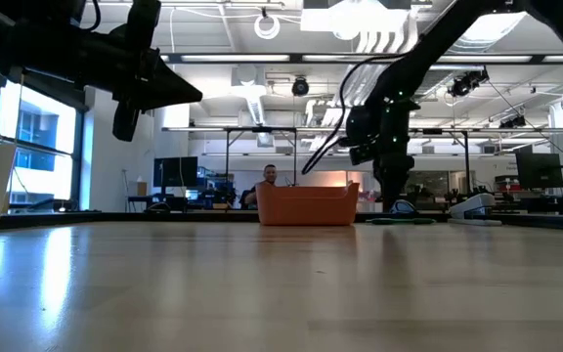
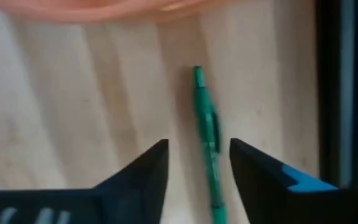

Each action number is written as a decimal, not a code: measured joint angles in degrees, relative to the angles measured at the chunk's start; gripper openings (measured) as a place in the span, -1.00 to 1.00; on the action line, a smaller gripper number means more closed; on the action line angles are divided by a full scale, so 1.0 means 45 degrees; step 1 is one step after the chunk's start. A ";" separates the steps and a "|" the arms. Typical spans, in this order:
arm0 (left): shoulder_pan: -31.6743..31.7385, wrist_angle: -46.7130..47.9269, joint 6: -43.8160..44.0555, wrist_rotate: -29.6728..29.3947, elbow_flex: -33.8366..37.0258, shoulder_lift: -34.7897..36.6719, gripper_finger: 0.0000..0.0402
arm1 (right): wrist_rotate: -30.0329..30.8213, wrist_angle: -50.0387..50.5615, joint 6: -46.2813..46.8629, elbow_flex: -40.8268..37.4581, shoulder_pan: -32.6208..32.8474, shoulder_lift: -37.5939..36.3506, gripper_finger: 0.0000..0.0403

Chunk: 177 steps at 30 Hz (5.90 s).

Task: Sort crayons/erasers/pens/pencils in bins
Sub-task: Put the green pen into the white bin

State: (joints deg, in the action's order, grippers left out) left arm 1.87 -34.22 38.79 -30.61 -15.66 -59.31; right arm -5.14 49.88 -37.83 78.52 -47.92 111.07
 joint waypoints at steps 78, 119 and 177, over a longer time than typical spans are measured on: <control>0.4711 -0.0934 0.1344 0.9426 -0.0404 0.0087 -0.96 | -0.0750 -1.5102 1.5749 -0.5636 0.5001 -0.7891 -0.80; 0.4331 0.0665 -0.0687 1.0558 -0.4539 -0.3217 -0.24 | 0.2372 -2.1929 1.7740 -0.6138 0.8689 -0.4304 -0.80; -0.8105 1.7491 1.1996 0.3488 -0.5105 0.1930 -0.94 | 0.0015 -1.8240 1.1437 -0.6120 0.4385 -0.7277 -0.90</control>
State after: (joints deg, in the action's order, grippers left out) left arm -34.60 44.49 92.77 -14.92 -38.63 -50.62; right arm -5.07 -32.19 13.64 50.98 -28.19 78.32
